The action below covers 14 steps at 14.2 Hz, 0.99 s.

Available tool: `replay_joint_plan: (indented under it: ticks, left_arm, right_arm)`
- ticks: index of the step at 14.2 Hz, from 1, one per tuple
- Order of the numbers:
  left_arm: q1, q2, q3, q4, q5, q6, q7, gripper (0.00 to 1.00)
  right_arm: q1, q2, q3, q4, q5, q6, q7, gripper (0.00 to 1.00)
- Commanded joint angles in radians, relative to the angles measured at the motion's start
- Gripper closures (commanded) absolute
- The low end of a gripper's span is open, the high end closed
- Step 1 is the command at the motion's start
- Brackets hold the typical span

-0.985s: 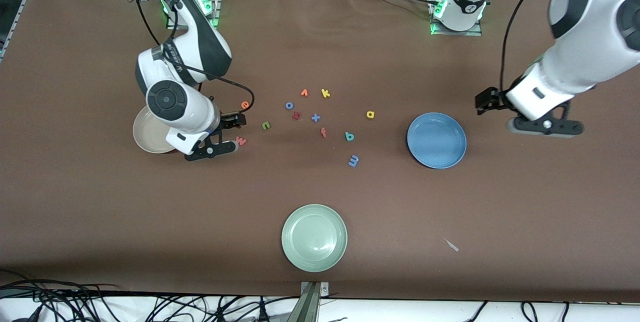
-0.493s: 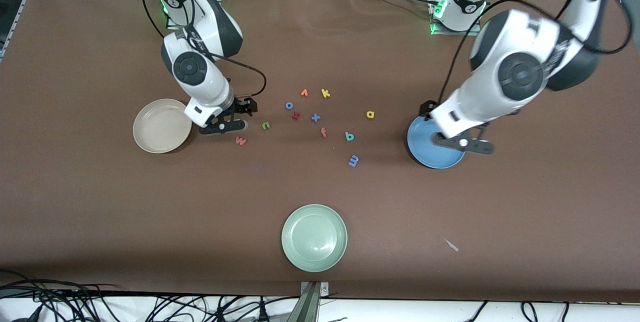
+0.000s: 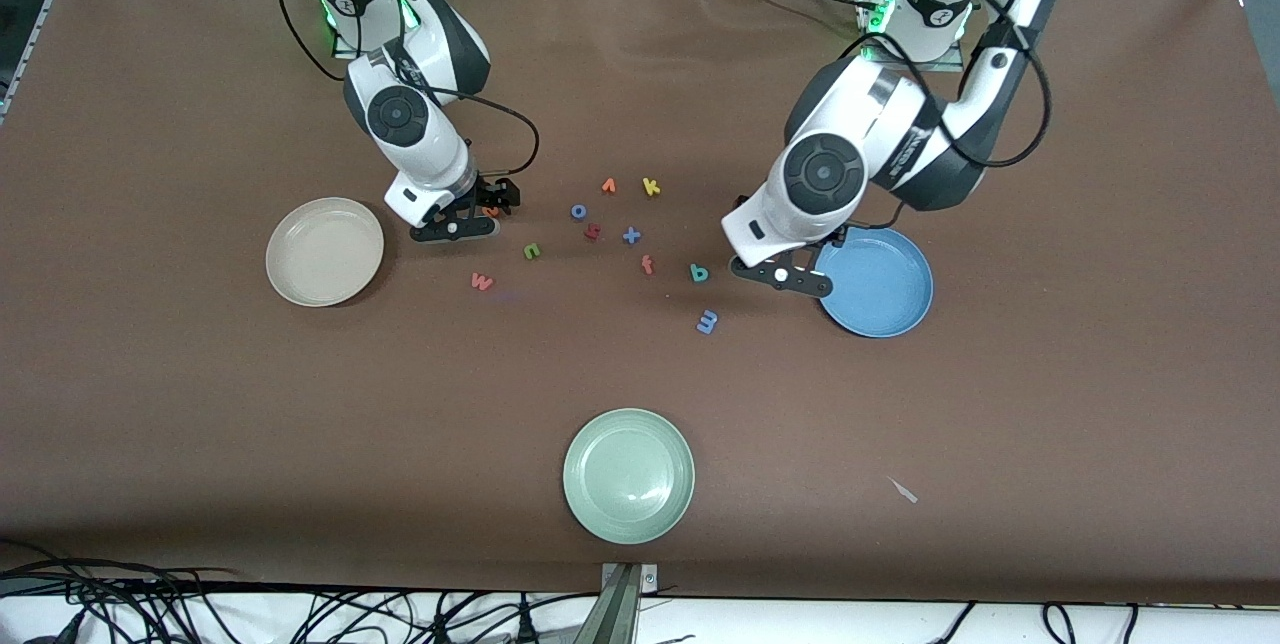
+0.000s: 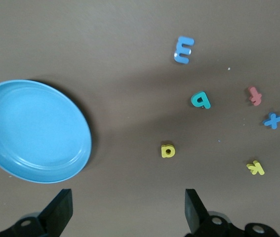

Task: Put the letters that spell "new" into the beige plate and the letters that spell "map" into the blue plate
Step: 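Grasp the orange letter with the right gripper while the left gripper grasps yellow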

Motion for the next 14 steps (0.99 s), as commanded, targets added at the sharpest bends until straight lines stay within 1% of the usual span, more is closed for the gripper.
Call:
replay_joint_plan:
  ticks: [1, 2, 4, 6, 9, 12, 14]
  left_arm:
    - [-0.012, 0.01, 0.007, -0.072, 0.018, 0.087, -0.003, 0.0]
    - [-0.015, 0.001, 0.007, -0.11, 0.017, 0.13, -0.003, 0.0]
    - [-0.018, 0.001, 0.006, -0.132, 0.018, 0.145, -0.005, 0.0]
    - [-0.017, -0.005, 0.006, -0.196, 0.021, 0.197, -0.005, 0.0]
    - [-0.017, -0.01, 0.006, -0.272, 0.021, 0.285, -0.005, 0.0]
    - [-0.018, -0.01, 0.006, -0.313, 0.021, 0.342, -0.005, 0.0]
    - [-0.02, -0.01, 0.004, -0.365, 0.02, 0.421, -0.015, 0.0]
  right_arm:
    - [0.015, 0.033, 0.006, -0.003, 0.001, 0.02, 0.011, 0.02]
    - [0.015, 0.045, 0.006, -0.003, 0.001, 0.021, 0.012, 0.05]
    - [0.015, 0.059, 0.006, -0.002, 0.0, 0.023, 0.011, 0.09]
    - [0.015, 0.07, 0.006, 0.003, 0.0, 0.023, 0.009, 0.17]
    - [0.014, 0.079, 0.004, 0.008, 0.0, 0.024, 0.0, 0.29]
    - [0.014, 0.079, 0.003, 0.008, -0.002, 0.024, -0.001, 0.44]
    - [0.012, 0.084, 0.003, 0.008, -0.008, 0.024, -0.001, 0.47]
